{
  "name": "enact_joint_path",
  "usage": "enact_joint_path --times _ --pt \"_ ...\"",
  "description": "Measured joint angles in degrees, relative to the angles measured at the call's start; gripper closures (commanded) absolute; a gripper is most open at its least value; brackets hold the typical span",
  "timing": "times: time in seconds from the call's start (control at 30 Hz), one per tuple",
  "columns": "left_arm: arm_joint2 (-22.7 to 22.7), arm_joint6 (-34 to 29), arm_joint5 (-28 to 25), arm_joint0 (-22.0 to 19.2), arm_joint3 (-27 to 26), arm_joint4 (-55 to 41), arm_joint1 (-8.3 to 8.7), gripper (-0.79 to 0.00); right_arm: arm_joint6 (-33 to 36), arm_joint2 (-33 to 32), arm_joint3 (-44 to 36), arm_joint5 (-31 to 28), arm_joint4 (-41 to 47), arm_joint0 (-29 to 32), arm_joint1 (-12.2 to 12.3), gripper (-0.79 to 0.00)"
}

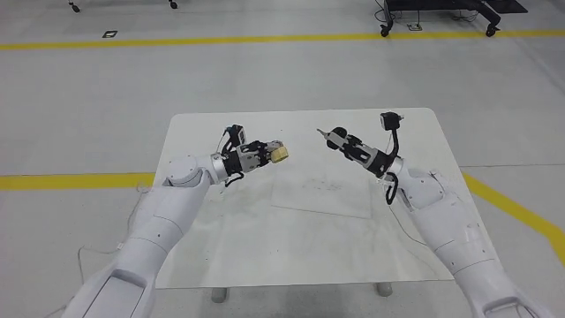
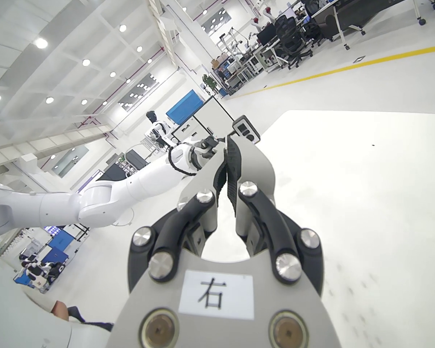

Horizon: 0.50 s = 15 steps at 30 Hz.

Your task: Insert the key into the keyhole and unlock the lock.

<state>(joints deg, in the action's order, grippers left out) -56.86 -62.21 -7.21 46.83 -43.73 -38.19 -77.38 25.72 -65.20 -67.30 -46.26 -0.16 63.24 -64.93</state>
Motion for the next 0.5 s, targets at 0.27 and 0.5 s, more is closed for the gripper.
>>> enact_joint_path --times 0.27,0.5 --pt "2.79 -5.36 3.91 -4.2 6.9 -7.6 -3.04 0.0 -4.73 3.77 2.53 0.72 -0.93 -2.25 -1.78 0.0" --pt "3.94 -5.07 7.82 -7.67 12.65 -12.51 -5.55 0.0 -6.76 3.76 2.53 0.52 -3.46 -2.77 -2.17 0.0"
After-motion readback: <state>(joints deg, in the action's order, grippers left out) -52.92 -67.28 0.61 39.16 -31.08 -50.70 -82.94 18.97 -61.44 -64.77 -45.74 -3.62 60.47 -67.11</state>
